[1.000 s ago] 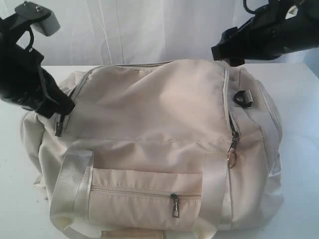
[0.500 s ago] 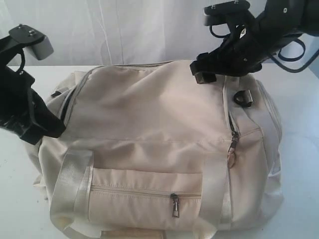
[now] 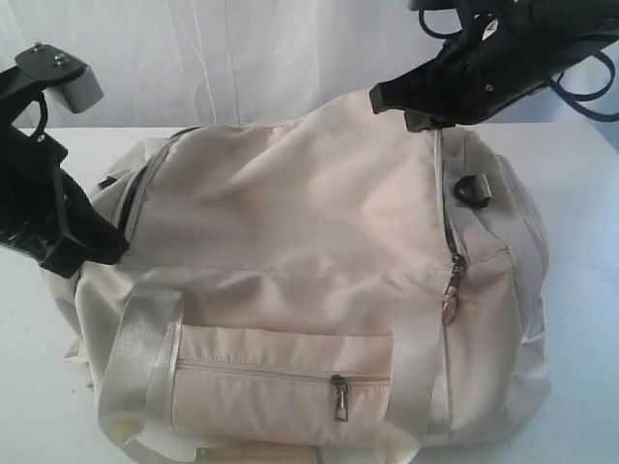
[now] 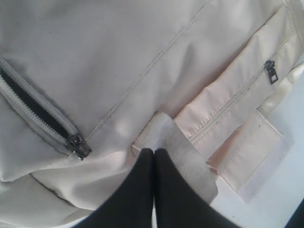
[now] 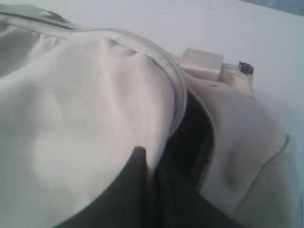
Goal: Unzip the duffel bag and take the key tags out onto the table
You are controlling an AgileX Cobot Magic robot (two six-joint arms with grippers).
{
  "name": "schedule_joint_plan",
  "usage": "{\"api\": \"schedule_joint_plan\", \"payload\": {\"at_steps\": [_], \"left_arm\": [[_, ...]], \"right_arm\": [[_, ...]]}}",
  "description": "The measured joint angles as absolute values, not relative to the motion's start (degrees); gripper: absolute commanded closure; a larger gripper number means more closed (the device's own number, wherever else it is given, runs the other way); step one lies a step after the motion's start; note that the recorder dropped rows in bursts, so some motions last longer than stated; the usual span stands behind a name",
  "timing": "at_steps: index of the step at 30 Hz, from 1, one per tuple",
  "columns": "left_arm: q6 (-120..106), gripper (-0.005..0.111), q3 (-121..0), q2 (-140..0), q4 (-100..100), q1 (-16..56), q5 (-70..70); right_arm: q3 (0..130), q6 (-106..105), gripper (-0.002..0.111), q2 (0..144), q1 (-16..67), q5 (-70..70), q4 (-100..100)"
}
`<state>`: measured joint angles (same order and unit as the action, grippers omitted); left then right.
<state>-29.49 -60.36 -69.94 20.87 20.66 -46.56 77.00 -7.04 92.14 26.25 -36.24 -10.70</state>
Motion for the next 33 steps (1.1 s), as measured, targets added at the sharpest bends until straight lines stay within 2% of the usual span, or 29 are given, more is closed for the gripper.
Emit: {"api": "schedule_joint_plan", "payload": {"at_steps": [2, 6, 8, 17, 24, 33], "left_arm": [[-29.5, 0.107, -60.4, -69.9, 20.9, 20.7, -46.3], [-29.5, 0.107, -60.4, -69.9, 21.0, 20.7, -45.5], [-28.7, 0.107, -60.4, -69.1, 19.9, 20.7, -45.1], [-24.6, 0.107, -60.4, -64.9, 15.4, 20.7, -44.2], [-24.5, 0.107, -60.4, -64.9, 15.4, 20.7, -44.2], [-24.5, 0.107, -60.4, -64.9, 15.4, 20.7, -44.2]], "right_arm": [[77.1, -13.0, 0.108, 90.0, 26.3, -41.0, -14.7], [76.5, -37.0, 0.108, 86.0, 26.3, -64.3, -38.7], [73.7, -43.4, 0.108, 84.0, 26.8, -68.2, -47.3], [54.4, -47.5, 0.108, 78.8, 36.2, -68.1, -47.2], [47.5, -47.4, 0.108, 77.4, 41.1, -66.8, -41.9], [42.2, -40.1, 0.108, 77.4, 41.9, -65.4, -31.3]]}}
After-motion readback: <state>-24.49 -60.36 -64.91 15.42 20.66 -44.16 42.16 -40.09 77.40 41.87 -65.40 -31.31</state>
